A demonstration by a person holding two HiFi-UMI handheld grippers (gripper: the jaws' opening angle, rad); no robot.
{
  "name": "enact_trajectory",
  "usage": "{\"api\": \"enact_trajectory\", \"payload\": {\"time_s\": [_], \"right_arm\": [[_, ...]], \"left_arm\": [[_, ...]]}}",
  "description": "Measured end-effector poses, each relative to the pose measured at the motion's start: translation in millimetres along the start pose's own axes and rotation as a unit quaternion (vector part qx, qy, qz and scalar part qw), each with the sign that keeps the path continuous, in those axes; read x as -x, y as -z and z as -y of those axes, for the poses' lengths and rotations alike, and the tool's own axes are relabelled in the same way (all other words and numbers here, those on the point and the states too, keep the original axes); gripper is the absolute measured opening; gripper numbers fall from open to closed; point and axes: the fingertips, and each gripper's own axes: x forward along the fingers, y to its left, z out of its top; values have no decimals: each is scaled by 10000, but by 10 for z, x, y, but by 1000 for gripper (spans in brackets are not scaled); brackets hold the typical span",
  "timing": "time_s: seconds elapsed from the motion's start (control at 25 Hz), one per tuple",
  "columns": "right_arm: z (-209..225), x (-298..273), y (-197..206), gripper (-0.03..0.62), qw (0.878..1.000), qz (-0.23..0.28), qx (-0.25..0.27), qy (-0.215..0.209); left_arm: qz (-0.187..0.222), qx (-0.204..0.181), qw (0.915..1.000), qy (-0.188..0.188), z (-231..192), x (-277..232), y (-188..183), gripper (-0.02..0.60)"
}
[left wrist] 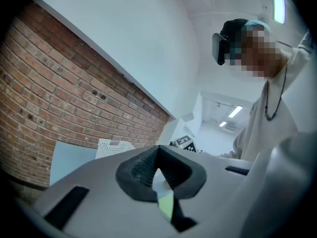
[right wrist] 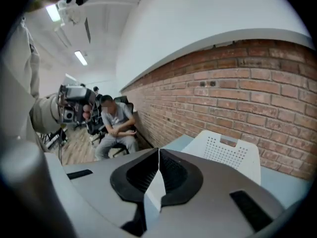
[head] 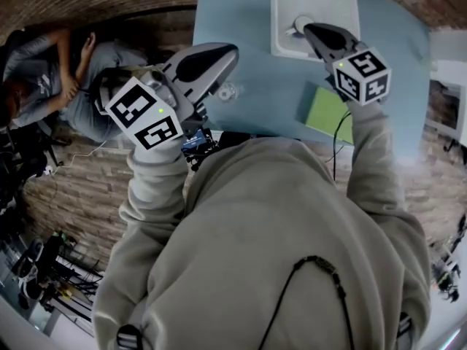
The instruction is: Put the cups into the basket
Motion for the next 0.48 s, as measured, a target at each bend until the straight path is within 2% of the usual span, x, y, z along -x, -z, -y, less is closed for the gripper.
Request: {"api": "enact_trajectory", "payload": {"time_s": [0.12, 0.16, 0.24, 0.28, 0.32, 0.44, 0.48], "right_arm": [[-277, 153, -226, 14, 9935, 695, -823, -371], [-367, 228, -337, 14, 9847, 1012, -1284, -611], [-487, 395, -576, 14, 9516, 1751, -2253, -1144], [-513, 467, -657, 14, 9368, 2023, -2548, -1286], [-533, 522, -703, 14, 9316, 2158, -2619, -1303], [-619, 643, -810, 12, 9431, 2231, -2220, -1074], [-657, 677, -855, 12, 9435, 2290, -2155, -1048]], "left_arm": [[31, -67, 9998, 187, 70, 32, -31, -2], [62, -77, 9996, 262, 104, 45, -49, -2], [132, -91, 9990, 408, 175, 66, -93, -2], [152, -111, 9987, 464, 206, 72, -114, -2], [159, -142, 9985, 512, 233, 75, -131, -2], [180, -231, 9975, 644, 282, 73, -182, -2], [192, -250, 9972, 680, 290, 75, -192, -2]]}}
